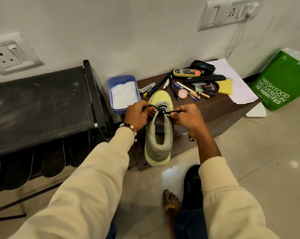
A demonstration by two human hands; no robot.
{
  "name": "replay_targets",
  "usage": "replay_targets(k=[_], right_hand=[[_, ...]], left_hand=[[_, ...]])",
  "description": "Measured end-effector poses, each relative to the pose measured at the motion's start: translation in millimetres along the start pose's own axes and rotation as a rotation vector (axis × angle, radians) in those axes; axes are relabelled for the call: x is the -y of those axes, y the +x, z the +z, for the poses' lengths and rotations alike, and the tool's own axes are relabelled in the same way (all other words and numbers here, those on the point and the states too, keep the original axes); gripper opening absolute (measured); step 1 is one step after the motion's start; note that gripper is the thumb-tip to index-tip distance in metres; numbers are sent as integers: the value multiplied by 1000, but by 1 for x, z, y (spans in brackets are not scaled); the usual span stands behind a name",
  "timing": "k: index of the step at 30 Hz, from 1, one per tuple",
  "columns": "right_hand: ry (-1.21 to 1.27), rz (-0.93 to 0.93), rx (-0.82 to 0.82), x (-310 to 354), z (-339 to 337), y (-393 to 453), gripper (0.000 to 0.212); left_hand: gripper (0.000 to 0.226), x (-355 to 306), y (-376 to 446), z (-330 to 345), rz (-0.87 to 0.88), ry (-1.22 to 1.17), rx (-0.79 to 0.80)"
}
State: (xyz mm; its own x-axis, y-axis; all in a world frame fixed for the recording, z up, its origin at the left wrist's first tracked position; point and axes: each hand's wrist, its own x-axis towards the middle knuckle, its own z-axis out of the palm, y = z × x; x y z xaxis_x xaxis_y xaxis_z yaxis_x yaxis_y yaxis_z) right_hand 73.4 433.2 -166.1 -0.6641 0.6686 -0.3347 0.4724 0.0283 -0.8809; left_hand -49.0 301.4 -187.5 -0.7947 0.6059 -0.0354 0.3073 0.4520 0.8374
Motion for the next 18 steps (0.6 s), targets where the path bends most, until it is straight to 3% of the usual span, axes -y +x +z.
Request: replay_targets(k=[6,9,12,18], right_hand=[[30,22,-22,4,2,-3,7],[140,59,-20,4,-4,-6,8],[39,141,55,2,-10,-7,23],[-81,73,121,4,-8,-14,7]], left_hand=[[14,0,-1,0,-46,-28,10],[14,-5,-2,-7,-124,-150,83],[21,-7,-3,-18,-169,-105,186],[14,-11,-13,-22,-161,-58,201]])
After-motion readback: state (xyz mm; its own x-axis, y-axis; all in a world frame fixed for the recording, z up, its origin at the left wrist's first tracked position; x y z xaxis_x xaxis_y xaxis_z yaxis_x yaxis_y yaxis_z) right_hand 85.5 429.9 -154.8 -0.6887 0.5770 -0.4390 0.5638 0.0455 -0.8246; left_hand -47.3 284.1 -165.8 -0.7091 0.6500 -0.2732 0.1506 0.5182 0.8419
